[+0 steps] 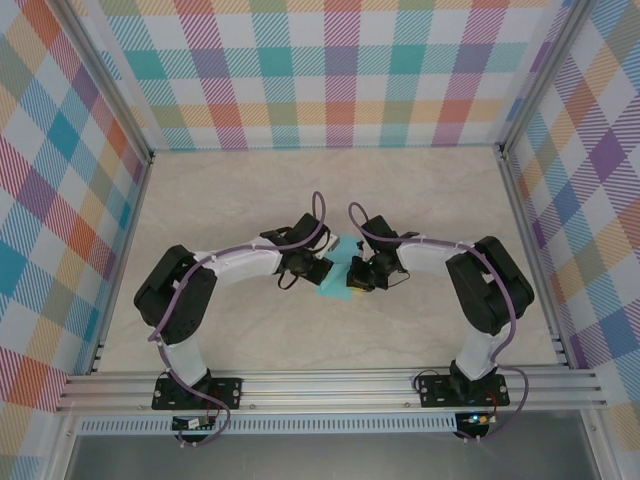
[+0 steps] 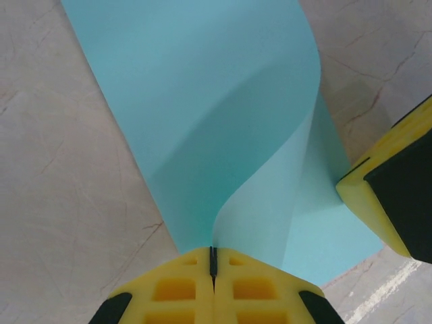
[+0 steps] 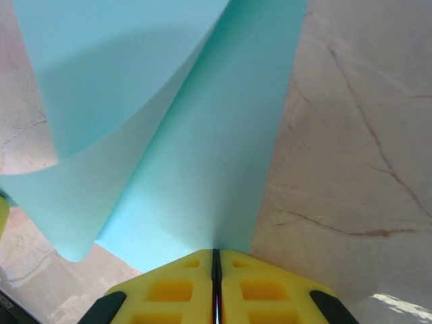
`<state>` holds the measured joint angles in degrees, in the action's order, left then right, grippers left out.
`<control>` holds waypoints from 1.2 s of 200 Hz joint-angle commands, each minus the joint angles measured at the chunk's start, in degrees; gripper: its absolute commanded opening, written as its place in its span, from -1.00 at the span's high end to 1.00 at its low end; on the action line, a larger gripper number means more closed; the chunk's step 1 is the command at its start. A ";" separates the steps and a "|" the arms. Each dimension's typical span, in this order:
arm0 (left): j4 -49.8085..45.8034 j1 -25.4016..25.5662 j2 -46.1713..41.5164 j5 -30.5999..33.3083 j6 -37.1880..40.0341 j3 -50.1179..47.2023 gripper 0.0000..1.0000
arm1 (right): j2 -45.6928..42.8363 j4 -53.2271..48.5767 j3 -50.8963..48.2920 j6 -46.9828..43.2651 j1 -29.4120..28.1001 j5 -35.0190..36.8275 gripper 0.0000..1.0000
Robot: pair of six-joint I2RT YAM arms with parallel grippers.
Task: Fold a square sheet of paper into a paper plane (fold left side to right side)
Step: Fold the triangle a second time at the center of the table.
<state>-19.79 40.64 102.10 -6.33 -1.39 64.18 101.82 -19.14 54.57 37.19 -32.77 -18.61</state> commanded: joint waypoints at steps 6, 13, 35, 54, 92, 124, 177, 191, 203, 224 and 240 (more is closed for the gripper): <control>-0.70 -1.08 1.45 0.62 1.47 1.90 1.00 | 1.46 -3.19 0.37 -0.96 -0.89 1.30 0.80; -0.59 -1.10 1.70 0.46 1.41 2.07 1.00 | 1.45 -3.25 0.44 -0.92 -0.89 1.30 0.80; -0.63 -1.27 2.78 0.40 1.53 2.87 1.00 | 1.45 -3.40 0.45 -0.96 -0.97 1.38 0.80; -0.78 -1.35 3.72 0.61 1.76 3.57 1.00 | 1.55 -3.62 0.46 -0.96 -0.98 1.46 0.80; -0.41 -1.62 4.79 0.79 1.91 4.17 1.00 | 1.41 -3.88 0.45 -1.07 -1.06 1.65 0.80; -0.27 -1.72 5.85 0.97 1.92 4.89 1.00 | 1.37 -3.91 0.45 -1.07 -1.06 1.82 0.80; -0.32 -1.80 6.84 1.22 1.91 5.51 1.00 | 1.46 -4.16 0.62 -1.15 -1.06 1.91 0.80; -0.19 -1.81 6.95 1.49 1.87 5.54 1.00 | 1.55 -4.16 0.65 -1.26 -1.06 1.91 0.80; -0.12 -1.80 7.07 1.55 1.90 5.51 1.00 | 1.56 -4.24 0.63 -1.27 -1.06 1.92 0.80; 0.02 -1.80 7.40 1.08 1.91 5.51 1.00 | 1.58 -4.25 0.68 -1.30 -1.06 1.82 0.80; 0.12 -1.80 7.43 0.64 1.81 5.47 1.00 | 1.54 -4.24 0.68 -1.32 -1.08 1.82 0.79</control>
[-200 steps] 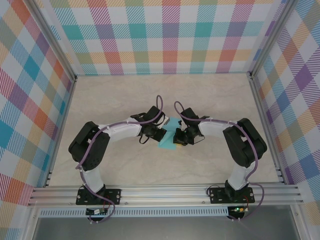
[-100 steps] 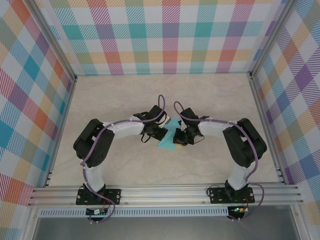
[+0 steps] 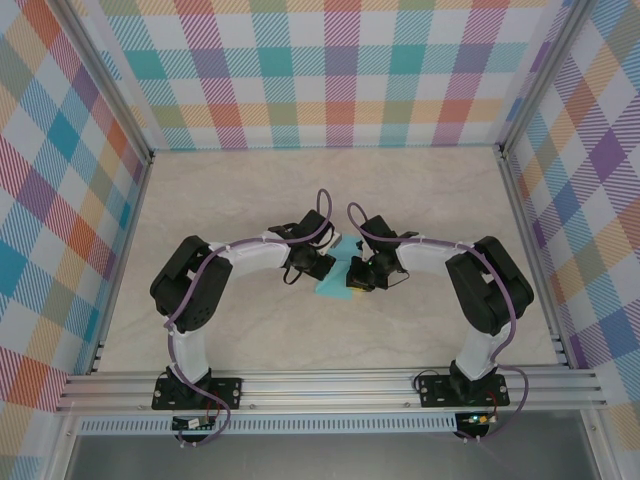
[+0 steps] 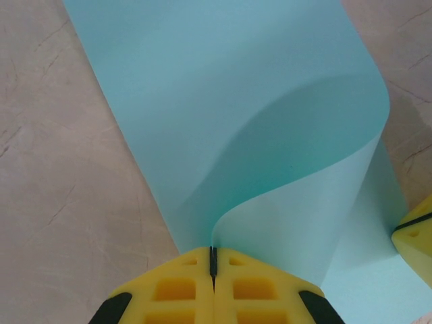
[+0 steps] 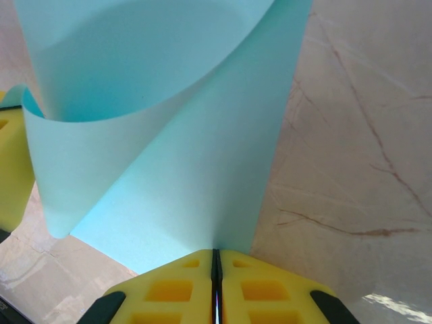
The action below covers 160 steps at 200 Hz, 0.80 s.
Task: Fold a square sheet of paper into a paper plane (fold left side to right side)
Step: Fold the triangle a second time at the center of the table.
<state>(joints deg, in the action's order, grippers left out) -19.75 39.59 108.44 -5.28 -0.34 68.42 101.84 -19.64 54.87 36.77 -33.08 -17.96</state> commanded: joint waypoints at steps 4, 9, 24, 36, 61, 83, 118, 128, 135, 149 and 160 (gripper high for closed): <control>0.13 -0.77 1.23 -0.43 0.73 1.21 1.00 | 1.59 -3.74 0.33 -0.84 -0.76 1.17 0.79; 0.09 -0.76 1.33 -0.52 0.77 1.19 1.00 | 1.59 -3.78 0.32 -0.86 -0.76 1.17 0.80; 0.05 -0.77 1.56 -0.44 0.71 1.19 1.00 | 1.52 -3.76 0.32 -0.91 -0.77 1.13 0.79; 0.05 -0.75 1.83 -0.37 0.83 1.10 1.00 | 1.52 -3.74 0.32 -0.92 -0.76 1.09 0.79; -0.05 -0.75 2.29 -0.43 0.86 0.77 1.00 | 1.56 -3.81 0.37 -0.92 -0.84 1.05 0.79; -0.18 -0.75 2.47 -0.31 0.86 0.44 1.00 | 1.36 -3.64 0.33 -1.00 -0.83 0.99 0.79; -0.12 -0.77 2.11 0.24 1.19 -0.01 1.00 | 0.78 -3.28 0.32 -1.00 -0.76 0.95 0.78; -0.12 -0.75 2.12 0.51 1.27 0.04 1.00 | 0.95 -3.35 0.33 -1.03 -0.81 0.90 0.78; -0.12 -0.77 2.12 0.45 1.34 0.04 1.00 | 0.91 -3.22 0.32 -0.94 -0.83 0.69 0.78; -0.33 -0.75 2.38 0.39 1.42 0.22 1.00 | 0.46 -2.19 -0.02 -0.76 -0.76 0.27 0.78; -0.24 -0.75 2.47 0.44 1.47 0.16 1.00 | -0.45 -0.84 -0.32 -0.56 -0.60 -0.87 0.77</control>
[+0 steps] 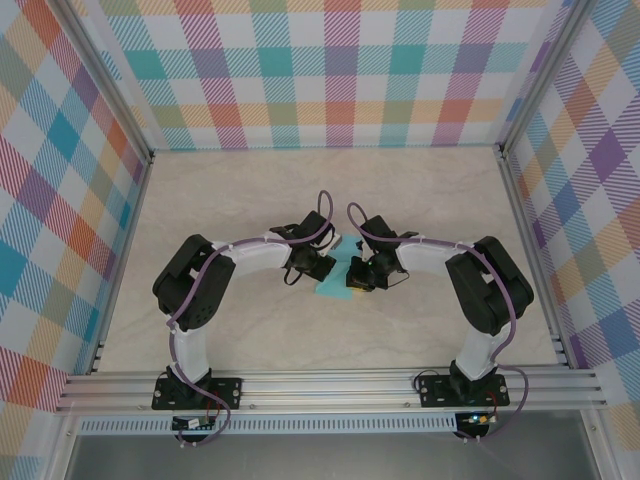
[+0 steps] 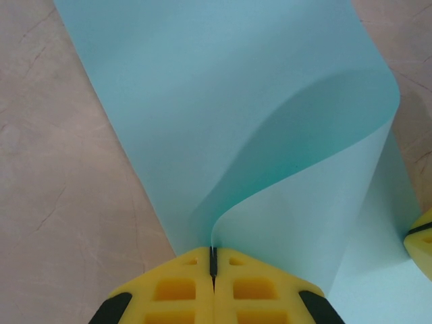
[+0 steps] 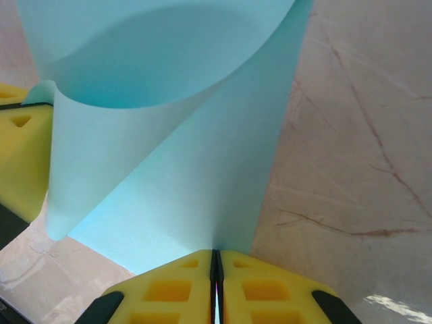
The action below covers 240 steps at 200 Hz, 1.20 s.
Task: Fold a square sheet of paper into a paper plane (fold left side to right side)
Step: Fold the triangle a second time at the center of the table.
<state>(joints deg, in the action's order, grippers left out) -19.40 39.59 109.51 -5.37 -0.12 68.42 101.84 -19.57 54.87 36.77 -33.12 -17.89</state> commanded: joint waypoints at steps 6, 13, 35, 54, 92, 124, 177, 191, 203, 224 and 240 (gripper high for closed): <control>-0.50 -0.75 1.40 0.67 1.20 0.09 1.00 | -1.20 -0.05 -0.61 -0.46 -0.19 -1.70 0.77; -0.50 -0.77 1.36 0.68 1.24 0.02 1.00 | -2.43 1.27 -1.17 -0.15 0.21 -2.57 0.77; -0.50 -0.77 1.40 0.39 1.43 -0.04 1.00 | -6.57 6.47 -3.82 1.52 2.94 -6.62 0.77; -0.50 -0.75 1.49 0.25 1.44 0.04 1.00 | -8.71 13.00 -6.52 4.10 4.98 -10.23 0.78; -0.65 -0.75 1.32 -0.08 1.52 0.22 1.00 | -5.80 23.51 -6.57 9.79 5.44 -14.01 0.81; -0.47 -0.74 1.23 -0.49 1.44 0.22 1.00 | -2.24 26.08 -4.19 12.24 5.27 -14.05 0.83; -0.82 -0.66 1.40 -0.52 1.48 0.40 1.00 | 2.08 26.24 -1.59 12.89 4.23 -14.15 0.83; -0.95 -0.66 1.39 -0.55 1.58 0.50 1.00 | 2.69 25.75 -1.37 12.73 4.11 -13.95 0.83; -1.00 -0.70 1.43 -0.53 1.55 0.57 1.00 | 3.16 25.39 -1.35 12.40 4.00 -13.67 0.83; -1.23 -0.66 1.58 0.09 1.66 0.66 1.00 | 4.08 23.87 -1.00 11.25 4.03 -12.85 0.83; -1.42 -0.66 1.58 0.71 1.62 0.66 1.00 | 4.60 23.07 -0.82 10.40 4.02 -12.18 0.83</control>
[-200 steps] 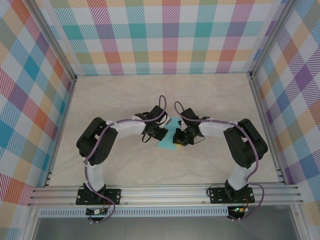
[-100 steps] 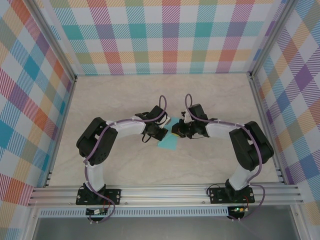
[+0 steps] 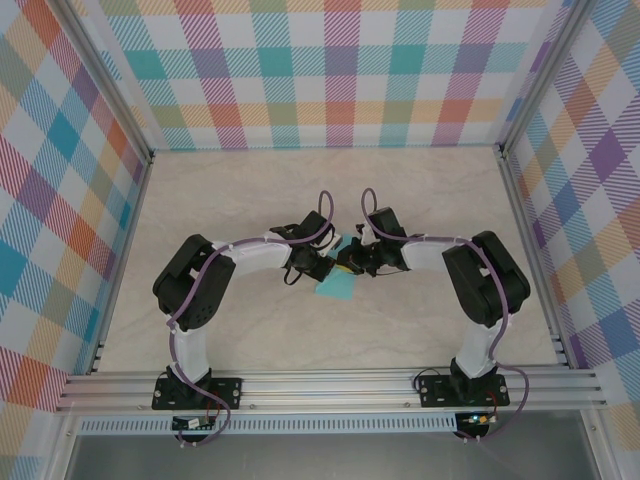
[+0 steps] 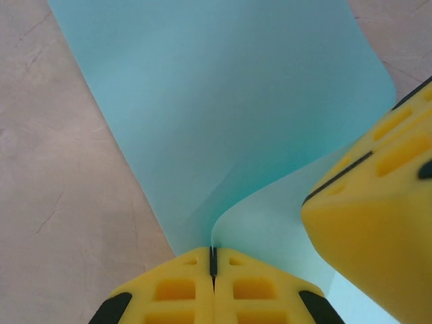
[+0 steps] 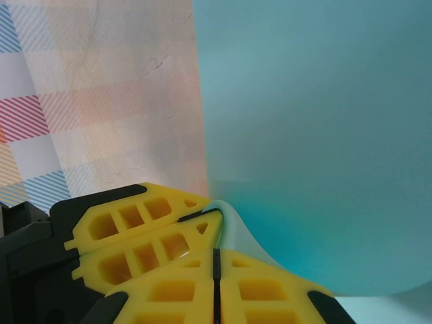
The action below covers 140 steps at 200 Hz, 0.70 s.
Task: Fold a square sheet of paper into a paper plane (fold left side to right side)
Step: Fold the triangle a second time at the center of the table.
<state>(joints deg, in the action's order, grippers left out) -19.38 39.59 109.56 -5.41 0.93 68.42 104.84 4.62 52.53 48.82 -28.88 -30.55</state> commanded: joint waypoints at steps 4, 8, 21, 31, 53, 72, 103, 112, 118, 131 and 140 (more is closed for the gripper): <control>-1.44 -0.66 1.54 0.88 0.54 0.66 1.00 | 1.71 -1.23 1.52 -1.79 -0.29 0.55 0.83; -1.45 -0.66 1.54 1.04 0.56 0.66 1.00 | 1.74 -1.33 1.52 -1.88 -0.29 0.65 0.83; -1.51 -0.66 1.45 1.58 0.51 0.58 1.00 | 1.86 -1.23 1.39 -2.19 -0.26 0.90 0.83; -1.53 -0.66 1.45 1.96 0.50 0.66 1.00 | 1.86 -1.29 1.27 -2.32 -0.28 1.11 0.83; -1.37 -0.66 1.45 2.27 0.39 0.66 1.00 | 1.93 -1.41 1.17 -2.57 -0.21 1.28 0.83; -1.36 -0.66 1.56 2.57 0.27 0.75 1.00 | 2.19 -2.39 1.33 -3.10 -0.26 1.86 0.83; -1.33 -0.71 1.69 2.90 0.34 0.83 1.00 | 2.71 -4.56 1.83 -4.39 -0.23 3.33 0.82; -1.31 -0.67 1.71 2.86 0.26 0.92 1.00 | 2.91 -5.06 2.02 -4.64 -0.24 3.72 0.82; -1.33 -0.66 1.71 2.82 0.30 0.92 1.00 | 2.92 -5.47 2.12 -4.84 -0.24 3.98 0.82; -1.30 -0.66 1.72 2.70 0.25 1.00 1.00 | 3.25 -6.31 2.30 -5.00 -0.24 4.33 0.82; -1.28 -0.70 1.79 2.63 0.28 1.01 1.00 | 3.35 -6.94 2.48 -5.26 -0.26 4.63 0.82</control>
<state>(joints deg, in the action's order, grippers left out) -19.38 39.62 109.58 -4.89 0.93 68.45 107.00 0.95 53.69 45.60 -28.88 -27.62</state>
